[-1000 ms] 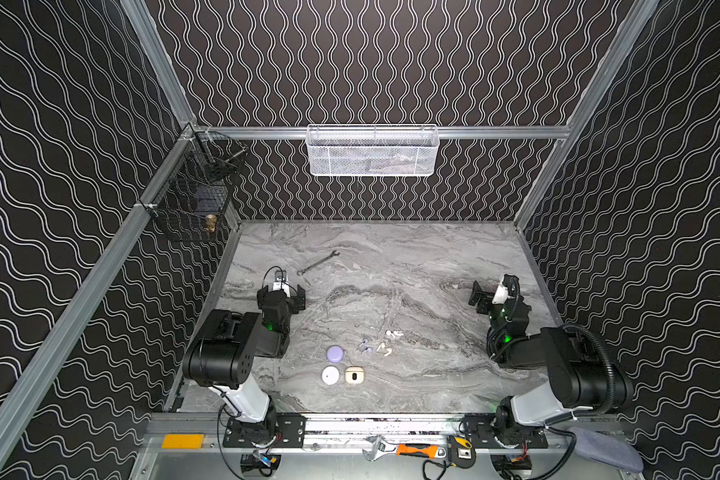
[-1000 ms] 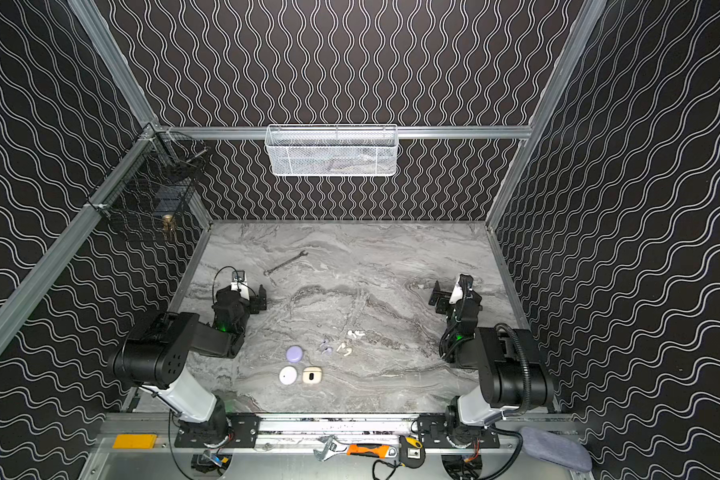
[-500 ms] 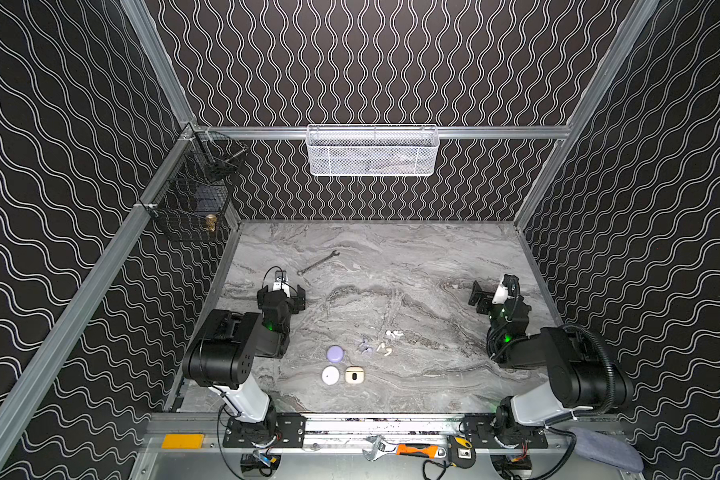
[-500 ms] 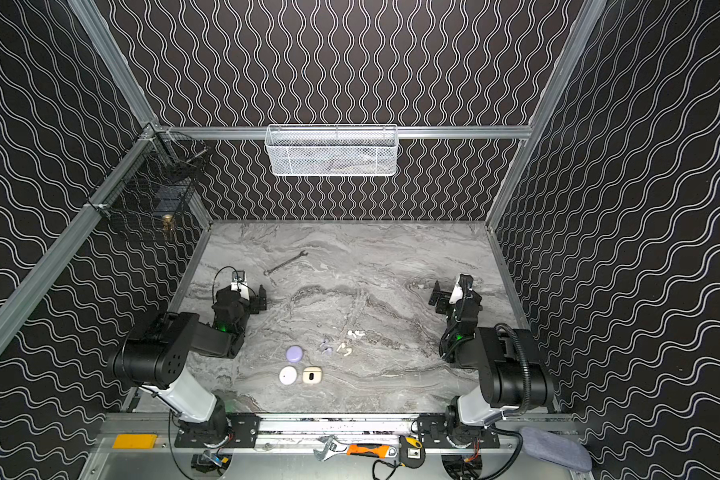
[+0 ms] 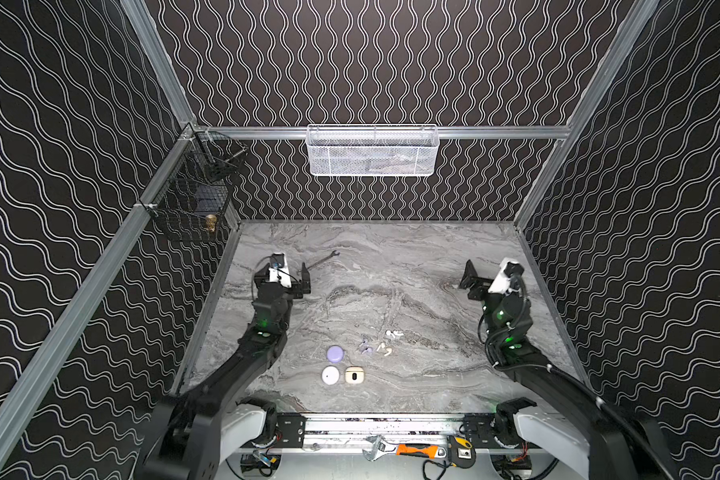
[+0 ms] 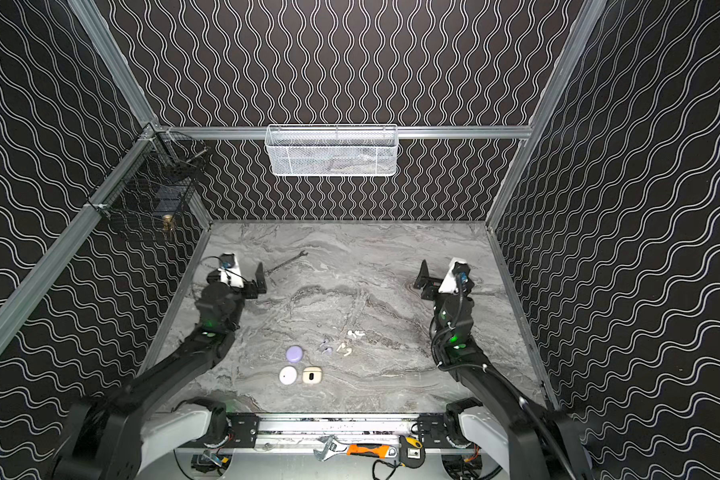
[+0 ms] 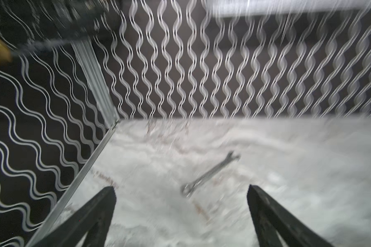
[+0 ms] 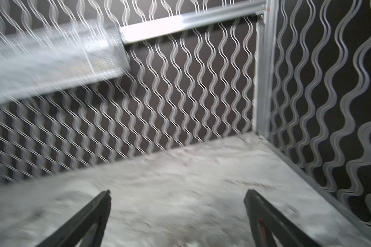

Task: Insert the wireless bluetooth earbuds into the charging case
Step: 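Reach the right gripper down over the beige charging case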

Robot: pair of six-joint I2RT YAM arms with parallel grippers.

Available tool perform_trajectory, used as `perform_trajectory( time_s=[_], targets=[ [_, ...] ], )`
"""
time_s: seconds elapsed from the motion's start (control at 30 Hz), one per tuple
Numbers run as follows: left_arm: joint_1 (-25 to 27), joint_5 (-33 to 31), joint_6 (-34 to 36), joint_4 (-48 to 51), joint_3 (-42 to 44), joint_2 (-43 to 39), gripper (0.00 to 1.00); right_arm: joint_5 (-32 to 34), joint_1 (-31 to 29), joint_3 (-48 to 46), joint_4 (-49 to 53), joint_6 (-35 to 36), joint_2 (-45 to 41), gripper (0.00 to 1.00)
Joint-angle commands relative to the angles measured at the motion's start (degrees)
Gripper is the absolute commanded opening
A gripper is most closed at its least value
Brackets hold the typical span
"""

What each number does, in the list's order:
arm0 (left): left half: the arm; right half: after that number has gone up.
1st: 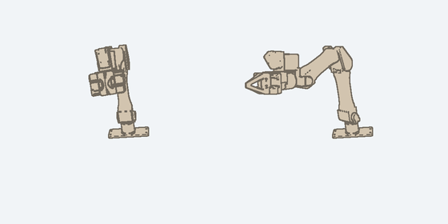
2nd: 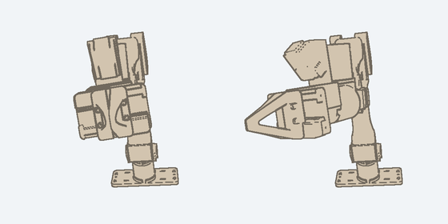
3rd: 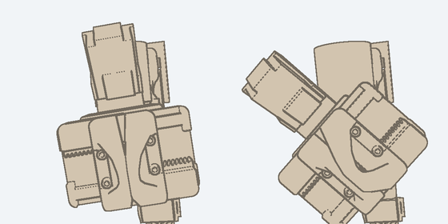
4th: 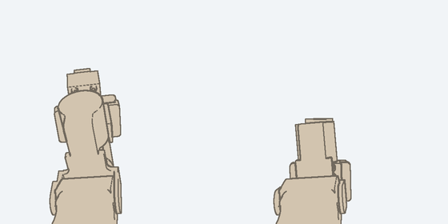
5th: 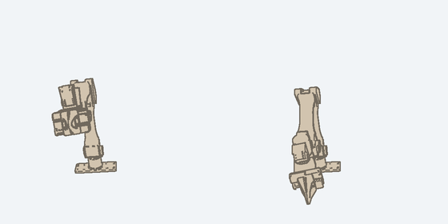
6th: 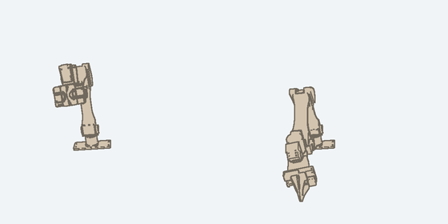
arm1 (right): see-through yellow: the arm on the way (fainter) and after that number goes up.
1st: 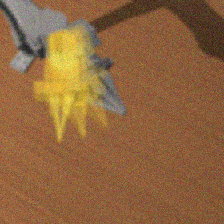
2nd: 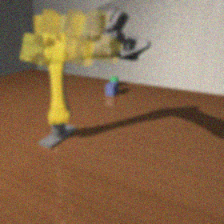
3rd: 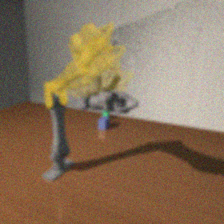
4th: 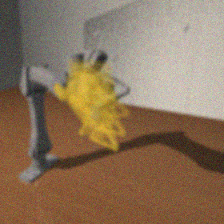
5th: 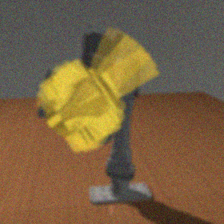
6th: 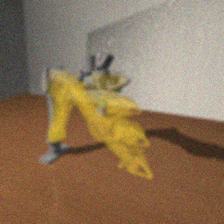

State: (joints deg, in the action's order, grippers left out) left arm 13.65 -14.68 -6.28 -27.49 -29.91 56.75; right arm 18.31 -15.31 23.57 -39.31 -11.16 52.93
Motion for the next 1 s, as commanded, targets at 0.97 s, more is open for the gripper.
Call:
perform_trajectory(
  time_s=[0.97],
  targets=[
    [-4.33,-0.60,-19.58,44.87,4.60,-22.53,0.99,-24.77,-46.80,23.97,56.73,10.78,20.73,0.79]
  ],
)
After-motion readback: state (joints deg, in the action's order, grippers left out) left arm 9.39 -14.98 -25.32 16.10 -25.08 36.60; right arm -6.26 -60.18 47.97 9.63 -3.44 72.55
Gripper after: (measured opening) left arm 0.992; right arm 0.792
